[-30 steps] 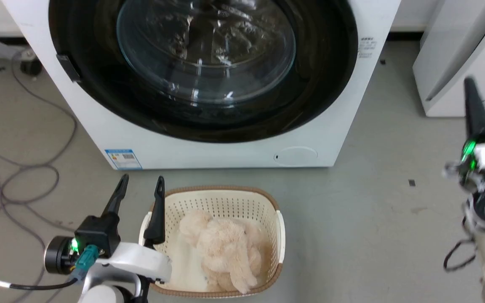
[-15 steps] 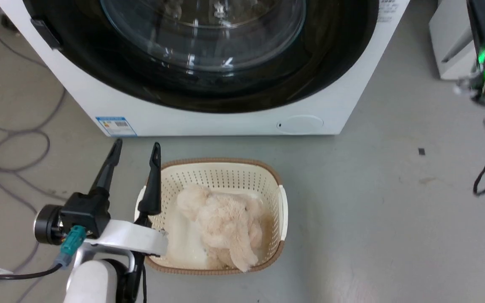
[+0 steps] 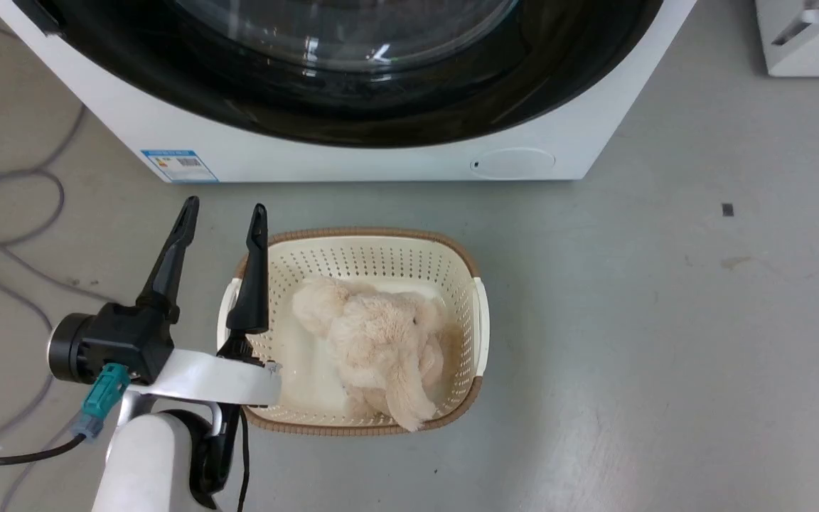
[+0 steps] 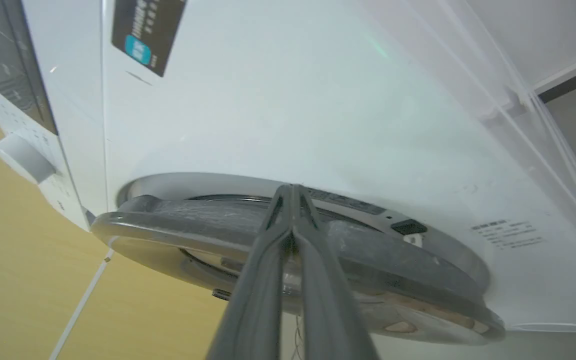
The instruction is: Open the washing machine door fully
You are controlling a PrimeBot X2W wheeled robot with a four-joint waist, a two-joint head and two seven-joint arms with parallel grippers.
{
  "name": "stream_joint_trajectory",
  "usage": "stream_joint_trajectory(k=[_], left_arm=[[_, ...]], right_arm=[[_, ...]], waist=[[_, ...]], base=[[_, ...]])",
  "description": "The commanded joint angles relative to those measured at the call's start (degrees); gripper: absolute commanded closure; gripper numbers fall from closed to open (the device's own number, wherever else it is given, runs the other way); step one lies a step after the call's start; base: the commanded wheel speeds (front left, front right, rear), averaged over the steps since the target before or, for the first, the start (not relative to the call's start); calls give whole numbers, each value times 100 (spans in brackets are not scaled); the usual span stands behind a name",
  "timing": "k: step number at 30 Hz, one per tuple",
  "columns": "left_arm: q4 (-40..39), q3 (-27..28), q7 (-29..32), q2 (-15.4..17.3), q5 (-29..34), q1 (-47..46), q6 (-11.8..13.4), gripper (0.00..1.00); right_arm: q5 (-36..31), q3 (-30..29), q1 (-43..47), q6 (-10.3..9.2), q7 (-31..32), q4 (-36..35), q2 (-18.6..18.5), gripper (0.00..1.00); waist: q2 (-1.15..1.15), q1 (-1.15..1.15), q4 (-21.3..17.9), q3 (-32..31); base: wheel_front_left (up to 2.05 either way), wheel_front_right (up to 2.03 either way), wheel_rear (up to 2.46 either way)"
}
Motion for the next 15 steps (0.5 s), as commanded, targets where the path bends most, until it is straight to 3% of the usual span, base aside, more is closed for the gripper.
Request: stream_joint_trajectory(k=[1,7,15], left_arm=[[-34,-14,-63,34,-45,-118,-35,0],[-48,-16,-135,41,-101,-256,-73,0],[-27,-29,-230,18,-178,-415,-122,0]], right_arm=[[84,180,-232,5,206,326,46,100],[-119,533,-1086,5,1351,1794,726,100],[192,1000,-1913,5,2190,2539,1177,100]], waist=[[0,-1,10,69],[0,-1,21,280],[0,-1,65,469]], base=[[0,0,0],[0,0,0],[0,0,0]])
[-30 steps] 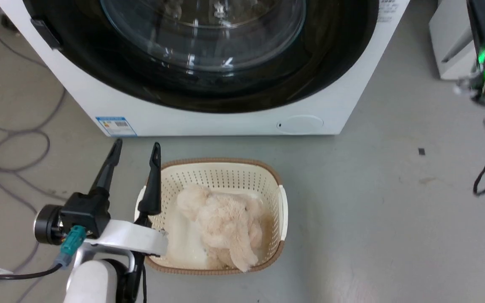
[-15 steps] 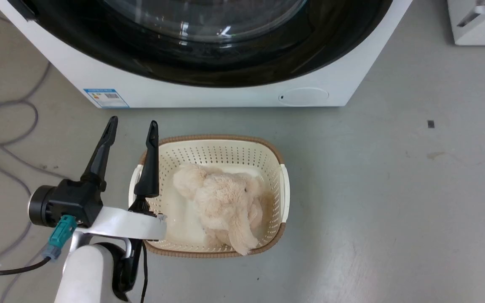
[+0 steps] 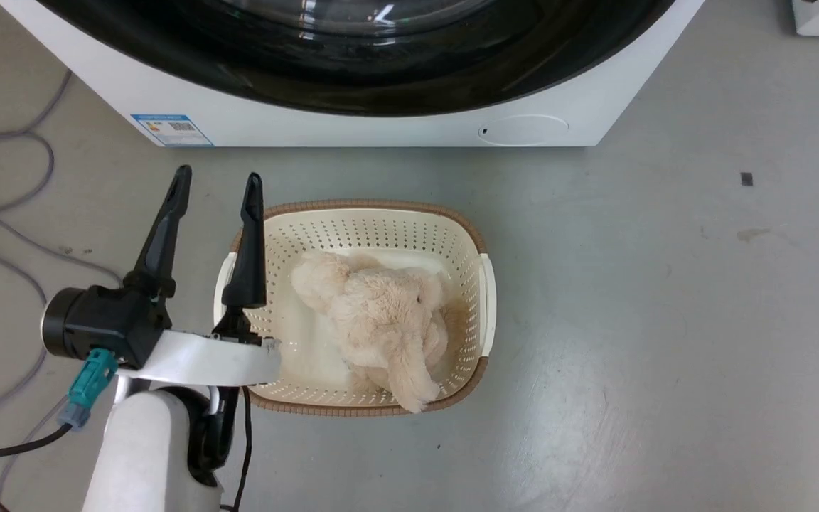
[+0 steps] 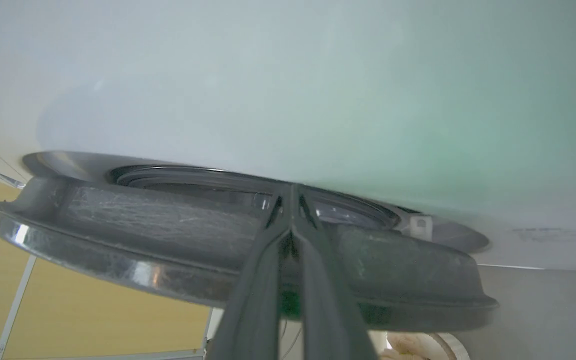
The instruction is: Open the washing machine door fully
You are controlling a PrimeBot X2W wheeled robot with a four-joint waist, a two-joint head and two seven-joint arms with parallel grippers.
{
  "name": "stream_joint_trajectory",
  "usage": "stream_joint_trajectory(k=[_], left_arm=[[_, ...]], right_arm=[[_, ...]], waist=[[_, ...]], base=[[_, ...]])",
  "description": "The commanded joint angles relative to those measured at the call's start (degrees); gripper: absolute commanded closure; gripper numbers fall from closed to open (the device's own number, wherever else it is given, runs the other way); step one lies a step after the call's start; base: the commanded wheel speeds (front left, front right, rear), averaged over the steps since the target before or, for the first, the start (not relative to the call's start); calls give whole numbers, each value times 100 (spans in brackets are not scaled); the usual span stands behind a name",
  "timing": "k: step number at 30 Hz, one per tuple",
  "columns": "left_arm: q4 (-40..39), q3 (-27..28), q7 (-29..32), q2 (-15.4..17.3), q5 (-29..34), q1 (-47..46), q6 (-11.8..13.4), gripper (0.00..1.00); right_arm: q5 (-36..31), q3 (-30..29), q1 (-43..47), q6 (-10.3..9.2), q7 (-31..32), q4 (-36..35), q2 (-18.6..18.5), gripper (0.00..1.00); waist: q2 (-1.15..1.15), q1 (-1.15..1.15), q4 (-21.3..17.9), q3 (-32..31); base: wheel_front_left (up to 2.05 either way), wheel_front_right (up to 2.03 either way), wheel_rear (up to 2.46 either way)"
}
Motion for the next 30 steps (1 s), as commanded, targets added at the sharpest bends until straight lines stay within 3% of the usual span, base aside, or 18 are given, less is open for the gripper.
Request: stream_joint_trajectory(k=[1,8,19,30], left_arm=[[-10,-17,-63,14,-44,-138,-32,0],[15,-40,-147,1,-95,-265,-75,0],[120,-98,-147,-31,-60,-151,-76,0],[300,-159,-147,-51,-9,-34,-76,0]], right_arm=[[255,173,-278,5,77,193,-15,100],[695,583,-699,6,610,609,61,100],[481,583,-240,6,1404,610,298,100],[412,560,253,6,1811,492,459,100]], waist=[[0,-1,12,48],[0,-1,36,197],[0,-1,29,-76],[0,-1,34,-370]], base=[[0,0,0],[0,0,0],[0,0,0],[0,0,0]])
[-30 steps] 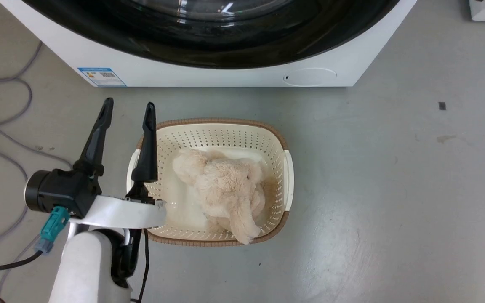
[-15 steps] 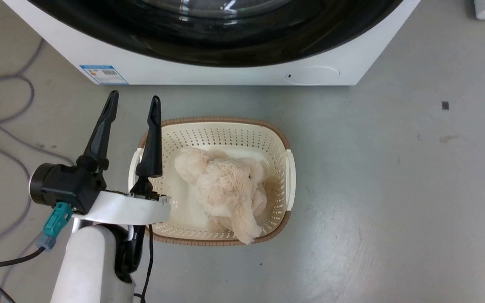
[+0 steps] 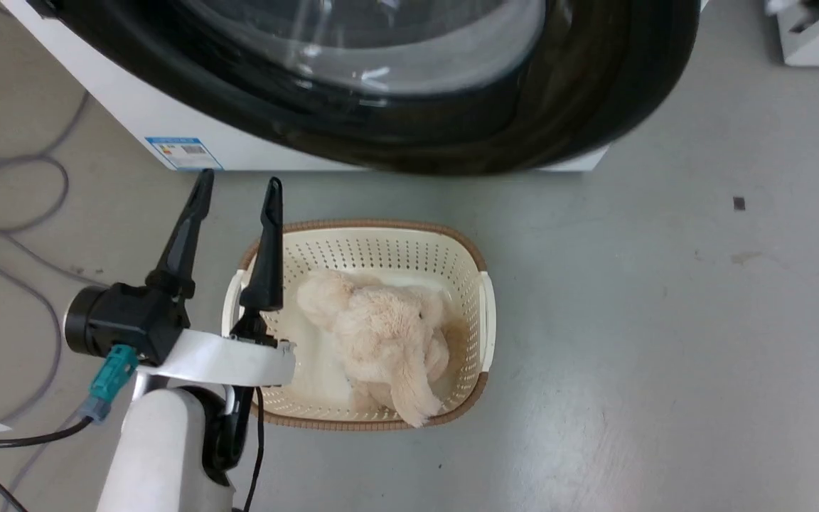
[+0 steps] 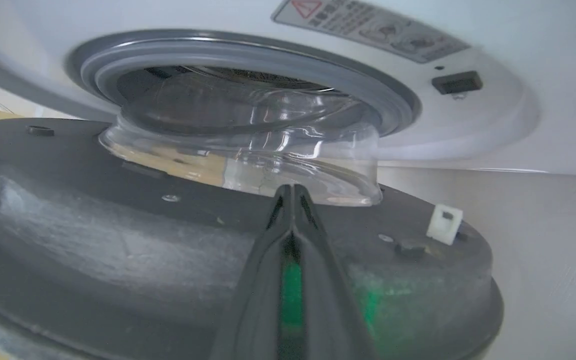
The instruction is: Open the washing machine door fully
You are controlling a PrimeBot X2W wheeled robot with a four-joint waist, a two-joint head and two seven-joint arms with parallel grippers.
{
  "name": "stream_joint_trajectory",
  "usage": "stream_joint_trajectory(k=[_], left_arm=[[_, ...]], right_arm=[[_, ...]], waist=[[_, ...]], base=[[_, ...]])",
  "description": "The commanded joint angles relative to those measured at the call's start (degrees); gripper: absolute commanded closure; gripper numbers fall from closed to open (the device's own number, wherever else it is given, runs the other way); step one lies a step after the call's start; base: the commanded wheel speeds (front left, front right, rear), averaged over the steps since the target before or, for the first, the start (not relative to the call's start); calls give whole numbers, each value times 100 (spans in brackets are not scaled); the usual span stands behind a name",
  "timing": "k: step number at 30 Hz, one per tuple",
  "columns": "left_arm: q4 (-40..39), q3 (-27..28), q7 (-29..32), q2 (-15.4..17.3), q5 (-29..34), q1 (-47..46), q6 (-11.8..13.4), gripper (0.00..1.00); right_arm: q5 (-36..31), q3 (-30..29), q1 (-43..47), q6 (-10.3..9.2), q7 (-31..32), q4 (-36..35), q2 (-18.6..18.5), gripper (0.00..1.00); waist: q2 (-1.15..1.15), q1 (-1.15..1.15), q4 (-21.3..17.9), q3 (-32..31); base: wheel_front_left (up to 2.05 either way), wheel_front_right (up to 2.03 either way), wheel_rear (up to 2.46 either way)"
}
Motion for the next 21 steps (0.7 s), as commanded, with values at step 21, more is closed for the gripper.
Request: stream_joint_trajectory(k=[21], left_arm=[[448,-53,-30,26,293,1133,-24,0]], right_arm=[[203,-43,2347,7,-176,-2711,-632,100]], waist=[[0,0,37,-1565]], base=[[0,0,0]])
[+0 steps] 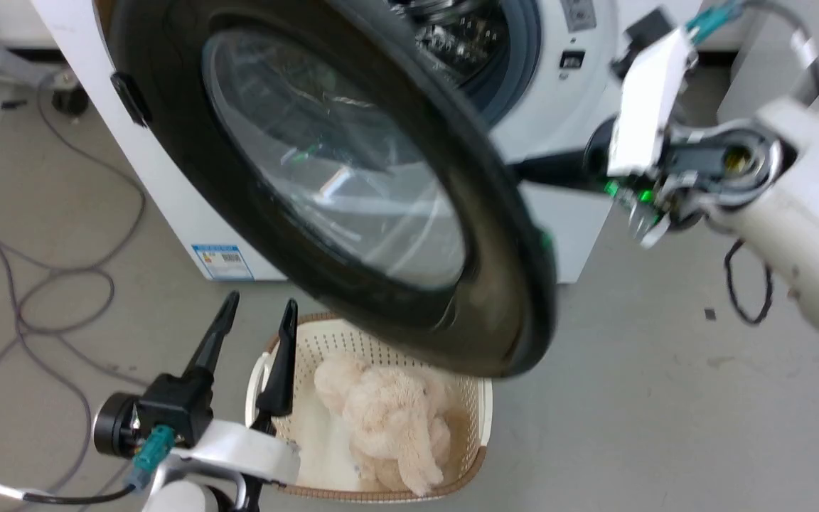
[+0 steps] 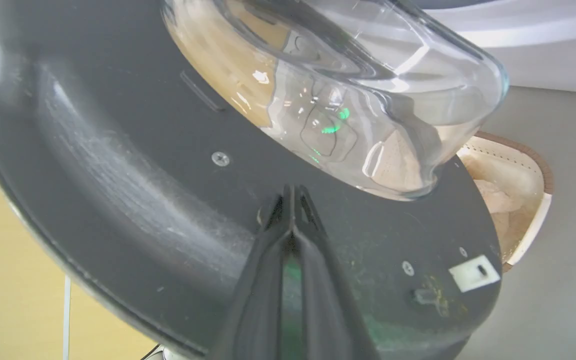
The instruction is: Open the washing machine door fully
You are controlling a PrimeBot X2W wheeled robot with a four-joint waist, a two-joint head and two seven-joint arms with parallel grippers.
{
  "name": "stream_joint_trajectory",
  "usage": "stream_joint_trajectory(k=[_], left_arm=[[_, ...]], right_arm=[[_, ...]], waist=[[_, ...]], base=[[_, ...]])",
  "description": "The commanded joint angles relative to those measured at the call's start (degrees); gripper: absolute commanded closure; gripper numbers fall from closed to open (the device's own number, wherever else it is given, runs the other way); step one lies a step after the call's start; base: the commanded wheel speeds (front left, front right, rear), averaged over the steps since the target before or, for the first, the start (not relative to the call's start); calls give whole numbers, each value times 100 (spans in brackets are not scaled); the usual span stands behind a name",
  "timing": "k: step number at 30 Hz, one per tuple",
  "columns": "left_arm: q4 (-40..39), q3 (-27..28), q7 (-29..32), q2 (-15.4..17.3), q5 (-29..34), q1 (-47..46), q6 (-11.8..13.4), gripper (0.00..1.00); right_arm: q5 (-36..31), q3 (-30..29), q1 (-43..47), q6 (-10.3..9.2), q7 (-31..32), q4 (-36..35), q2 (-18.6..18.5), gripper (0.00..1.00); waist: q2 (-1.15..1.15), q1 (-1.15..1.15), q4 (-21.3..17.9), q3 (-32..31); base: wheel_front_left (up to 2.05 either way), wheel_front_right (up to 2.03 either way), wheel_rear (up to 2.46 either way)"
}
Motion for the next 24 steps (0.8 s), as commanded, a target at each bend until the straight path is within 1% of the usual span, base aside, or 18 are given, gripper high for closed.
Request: stream_joint_trajectory(k=[1,9,13,18,24], left_arm=[[22,12,-30,16,48,82,-24,0],[86,0,-30,0,80,273,-24,0],[104,29,-30,-7,92,323,-24,0],[102,102,-30,-20,104,425,-14,0],[122,139,-30,-45,110,479,-10,0]], right_arm=[[18,18,169,7,-56,-159,-48,100],[-20,68,749,7,-400,-1478,-317,100],[-53,71,961,7,-521,-2006,-371,100],[-201,73,1208,7,-592,-2403,-260,100],[-207,73,1357,7,-733,-2621,-156,100]], waist=[[0,1,-8,-133],[0,1,25,-301],[0,1,22,-343],[0,1,-5,-404],[0,1,12,-424]], base=[[0,0,0],[0,0,0],[0,0,0],[0,0,0],[0,0,0]])
